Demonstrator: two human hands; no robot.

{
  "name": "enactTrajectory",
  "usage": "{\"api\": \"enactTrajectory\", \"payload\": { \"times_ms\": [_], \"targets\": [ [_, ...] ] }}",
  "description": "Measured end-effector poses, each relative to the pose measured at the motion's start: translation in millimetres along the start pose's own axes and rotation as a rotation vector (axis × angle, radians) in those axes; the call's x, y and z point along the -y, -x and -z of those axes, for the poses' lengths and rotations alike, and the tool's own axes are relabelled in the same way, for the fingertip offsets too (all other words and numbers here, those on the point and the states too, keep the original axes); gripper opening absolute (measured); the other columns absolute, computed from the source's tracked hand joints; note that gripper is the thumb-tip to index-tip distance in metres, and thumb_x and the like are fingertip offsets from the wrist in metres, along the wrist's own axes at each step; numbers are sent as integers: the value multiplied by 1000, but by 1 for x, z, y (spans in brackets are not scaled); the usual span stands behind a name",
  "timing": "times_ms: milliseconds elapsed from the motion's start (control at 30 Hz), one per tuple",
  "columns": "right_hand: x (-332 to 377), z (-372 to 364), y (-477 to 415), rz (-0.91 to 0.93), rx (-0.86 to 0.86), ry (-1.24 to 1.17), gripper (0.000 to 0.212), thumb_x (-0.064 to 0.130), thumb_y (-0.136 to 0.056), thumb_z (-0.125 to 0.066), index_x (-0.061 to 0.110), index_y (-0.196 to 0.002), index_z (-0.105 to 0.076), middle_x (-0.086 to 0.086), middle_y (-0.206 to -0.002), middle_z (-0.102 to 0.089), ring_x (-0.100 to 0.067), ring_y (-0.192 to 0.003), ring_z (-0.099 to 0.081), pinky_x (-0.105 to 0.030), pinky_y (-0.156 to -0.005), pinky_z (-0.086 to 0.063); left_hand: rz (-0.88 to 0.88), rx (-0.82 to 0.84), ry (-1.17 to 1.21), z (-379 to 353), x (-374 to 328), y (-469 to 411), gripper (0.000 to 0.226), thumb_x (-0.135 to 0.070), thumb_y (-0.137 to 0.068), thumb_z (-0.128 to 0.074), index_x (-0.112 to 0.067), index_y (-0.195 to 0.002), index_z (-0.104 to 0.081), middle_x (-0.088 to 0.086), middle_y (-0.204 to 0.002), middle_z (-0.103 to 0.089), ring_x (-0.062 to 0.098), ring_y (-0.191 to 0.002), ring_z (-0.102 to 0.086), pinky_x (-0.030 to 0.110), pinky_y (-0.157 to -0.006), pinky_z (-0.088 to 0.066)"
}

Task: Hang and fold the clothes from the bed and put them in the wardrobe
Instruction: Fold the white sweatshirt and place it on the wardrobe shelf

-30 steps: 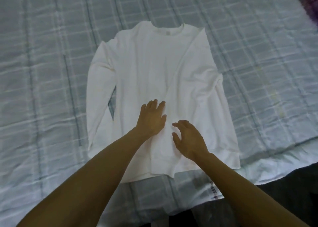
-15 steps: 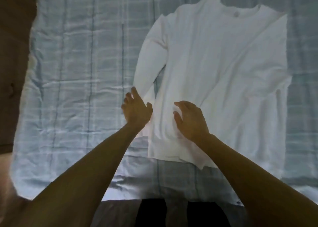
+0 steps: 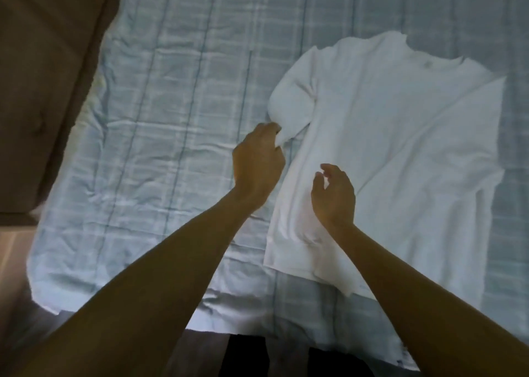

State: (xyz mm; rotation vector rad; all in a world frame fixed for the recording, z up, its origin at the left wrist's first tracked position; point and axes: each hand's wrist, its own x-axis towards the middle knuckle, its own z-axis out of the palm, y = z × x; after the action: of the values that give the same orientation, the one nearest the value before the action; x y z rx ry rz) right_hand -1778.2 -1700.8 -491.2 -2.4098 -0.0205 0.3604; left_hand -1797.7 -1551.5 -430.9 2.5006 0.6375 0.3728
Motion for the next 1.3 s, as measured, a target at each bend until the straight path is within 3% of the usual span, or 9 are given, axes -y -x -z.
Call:
{"api": "enactTrajectory", "payload": {
  "times_ms": [100, 200, 333, 467, 700, 933, 1067, 1167, 1300],
  "targets": [
    [-10, 35, -10, -86, -80, 9, 31, 28, -98, -41, 15, -121, -57, -3, -118, -62, -19, -108, -58, -28, -95, -41, -442, 110, -120, -16, -54, 11, 30, 1, -61, -72, -10, -89, -70, 6, -70, -64, 24, -54, -60, 28, -45, -42],
    [-40, 82, -13, -153, -137, 18, 26, 20, -98, -41, 9, -113, -59, -6, -110, -64, -22, -102, -58, -27, -89, -39, -864, 246, -342, -49, -104, 59, 42, -8, -65, -76, -11, -107, -69, 6, -89, -71, 16, -52, -59, 29, -46, -43],
    [-95, 130, 12, -373, -183, 77, 26, 16, -98, -36, 6, -102, -60, -3, -95, -61, -20, -87, -55, -26, -76, -35, -981, 573, -225, -72, -126, 119, 71, -23, -83, -65, -6, -144, -34, 9, -86, -66, 20, -61, -57, 31, -54, -40],
    [-118, 136, 38, -402, -212, 64, 32, 22, -101, -34, 6, -109, -61, -12, -108, -64, -28, -96, -58, -30, -84, -39, -668, 804, -77, -75, -114, 124, 60, -43, -98, -37, -18, -150, -20, 15, -112, -61, 31, -90, -59, 36, -75, -42],
    [-103, 88, 44, -154, -22, -14, 32, 34, -97, -46, 18, -123, -57, -2, -121, -61, -17, -107, -57, -25, -93, -40, 126, 566, 5, -91, -45, 63, 40, -27, -96, -44, -11, -132, -46, 15, -120, -59, 28, -110, -56, 34, -91, -43],
    [-114, 68, 35, -117, 5, 214, 52, 37, -90, -56, 17, -137, -44, -6, -135, -51, -24, -122, -47, -38, -105, -34, 269, 519, -8, -109, -24, 2, 42, -23, -94, -47, -5, -133, -46, 21, -124, -56, 33, -115, -53, 35, -96, -41],
    [-116, 64, 28, -158, 28, 142, 37, 29, -93, -52, 17, -128, -52, -4, -117, -61, -21, -101, -59, -30, -91, -42, 390, 497, 163, -124, -41, -33, 49, -32, -98, -45, -6, -138, -40, 13, -138, -48, 27, -124, -48, 31, -103, -38],
    [-109, 65, 21, -200, 39, -113, 10, 19, -92, -50, 19, -97, -59, 3, -86, -63, -12, -75, -59, -19, -65, -43, 590, 444, 344, -141, -52, -64, 53, -39, -94, -48, -3, -133, -43, 10, -128, -54, 26, -114, -55, 33, -96, -45],
    [-95, 67, 9, -268, 99, -318, 25, 8, -89, -40, 13, -64, -42, 3, -57, -44, -10, -52, -40, -19, -49, -32, 929, 448, 586, -155, -64, -99, 63, -42, -85, -60, -5, -134, -43, 7, -123, -57, 27, -103, -59, 41, -91, -51]
  ]
}}
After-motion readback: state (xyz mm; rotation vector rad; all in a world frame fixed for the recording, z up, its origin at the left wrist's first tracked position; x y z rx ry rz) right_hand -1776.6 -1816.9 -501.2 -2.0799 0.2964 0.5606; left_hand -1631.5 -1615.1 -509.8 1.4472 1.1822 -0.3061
